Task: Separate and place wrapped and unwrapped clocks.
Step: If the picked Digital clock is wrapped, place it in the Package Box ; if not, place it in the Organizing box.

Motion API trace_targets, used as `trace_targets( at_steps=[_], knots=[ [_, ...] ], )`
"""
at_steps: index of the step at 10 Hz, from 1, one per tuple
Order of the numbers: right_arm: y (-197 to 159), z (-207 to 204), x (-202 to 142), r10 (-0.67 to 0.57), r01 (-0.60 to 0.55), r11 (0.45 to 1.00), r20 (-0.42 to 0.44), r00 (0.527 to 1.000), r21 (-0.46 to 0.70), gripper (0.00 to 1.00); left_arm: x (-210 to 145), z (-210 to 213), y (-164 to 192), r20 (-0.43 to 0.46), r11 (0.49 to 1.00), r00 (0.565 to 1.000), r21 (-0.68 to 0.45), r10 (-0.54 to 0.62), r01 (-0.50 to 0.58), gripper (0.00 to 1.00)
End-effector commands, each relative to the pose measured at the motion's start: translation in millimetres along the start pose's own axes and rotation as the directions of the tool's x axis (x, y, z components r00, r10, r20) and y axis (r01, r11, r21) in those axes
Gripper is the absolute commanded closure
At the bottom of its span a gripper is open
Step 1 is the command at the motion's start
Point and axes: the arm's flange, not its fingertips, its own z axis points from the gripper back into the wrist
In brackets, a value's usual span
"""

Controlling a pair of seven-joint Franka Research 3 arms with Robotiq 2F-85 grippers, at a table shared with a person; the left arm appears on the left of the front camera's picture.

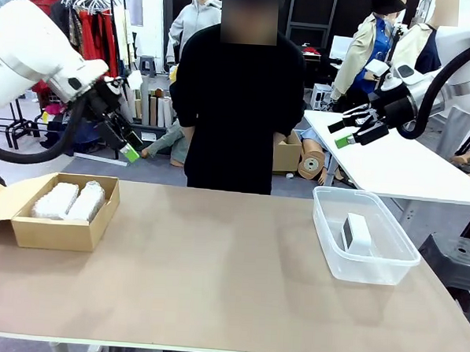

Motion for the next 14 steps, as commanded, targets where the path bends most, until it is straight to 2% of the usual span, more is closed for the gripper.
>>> trace_targets(
  at_steps=[1,2,6,14],
  knots=[
    [0.2,1.2,2.1,0.004,-0.004,1.000,0.001,1.000,-0.005,0.00,-3.2,18.9,14.2,0.076,0.991,0.991,-0.067,-0.109,0.114,0.00],
    [0.2,1.2,2.1,0.004,-0.004,1.000,0.001,1.000,-0.005,0.00,-6.1,30.2,22.0,0.133,0.991,0.985,-0.072,-0.106,0.116,0.00],
    [0.2,1.2,2.1,0.004,-0.004,1.000,0.001,1.000,-0.005,0.00,-27.6,54.4,46.4,0.250,0.987,0.961,-0.072,-0.122,0.144,0.00],
    [0.2,1.2,2.1,0.004,-0.004,1.000,0.001,1.000,-0.005,0.00,-33.8,72.7,29.4,0.211,0.969,0.946,0.072,-0.246,0.236,0.00]
  ],
)
